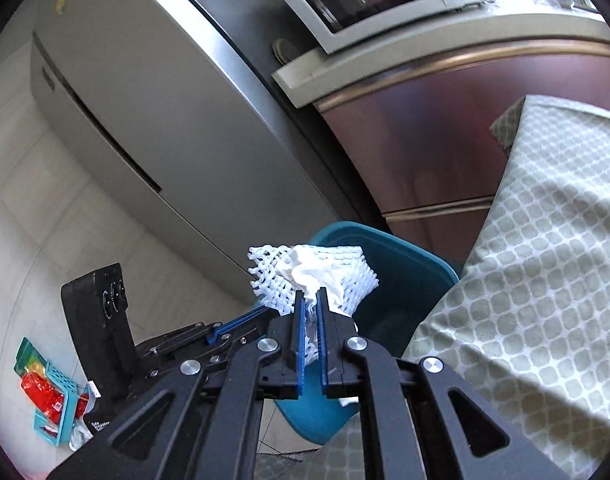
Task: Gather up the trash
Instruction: 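Carry the foam net and tissue to the teal bin and release both, then grasp the green candy wrapper with the left gripper while the right grasps the gold wrapper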
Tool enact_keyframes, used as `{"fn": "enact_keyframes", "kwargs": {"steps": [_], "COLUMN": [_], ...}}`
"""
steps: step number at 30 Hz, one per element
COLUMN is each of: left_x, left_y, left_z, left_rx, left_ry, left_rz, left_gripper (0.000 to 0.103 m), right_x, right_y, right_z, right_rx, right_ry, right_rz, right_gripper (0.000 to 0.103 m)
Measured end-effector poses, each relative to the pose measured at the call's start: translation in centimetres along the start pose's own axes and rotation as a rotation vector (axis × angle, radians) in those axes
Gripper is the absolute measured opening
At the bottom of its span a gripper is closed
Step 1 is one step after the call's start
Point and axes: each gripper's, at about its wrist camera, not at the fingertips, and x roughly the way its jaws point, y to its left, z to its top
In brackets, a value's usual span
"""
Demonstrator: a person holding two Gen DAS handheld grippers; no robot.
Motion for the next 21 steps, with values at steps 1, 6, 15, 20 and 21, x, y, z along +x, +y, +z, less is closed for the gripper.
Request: {"fn": "enact_keyframes", "kwargs": {"steps": [1,6,15,20,21], "left_x": [0.5,2.5,0.3,-2.9,-3.4], "left_y": [-0.2,-0.2,-3.1,-7.5,-8.4], "left_z": [-0.5,-0.5,0.7,0.9,0.9], "left_rx": [0.003,0.012,0.05,0.135,0.155], "left_ry": [0.01,0.037,-0.052,-0.132,-0.143], "left_rz": [-0.002,0.019,-0.023,-0.133,-0.159], "left_gripper": [0.007,0.007,0.014,0.027,0.031], "right_x": [0.4,0.3,-4.5,-10.0,-11.4], "right_y": [-0.1,-0.6,-0.3,0.7,0.7], "right_z": [0.0,0.1,-1.3,-2.7,-3.1], "right_rx": [0.004,0.015,-0.046,-0.121,-0.132], "right_ry": [0.003,-0.01,-0.073,-0.135,-0.152], "right_rz": [-0.013,-0.032,-0.009,-0.032,-0.043], "right_gripper": [0.007,0.02,0.036,0.042,0.043]}}
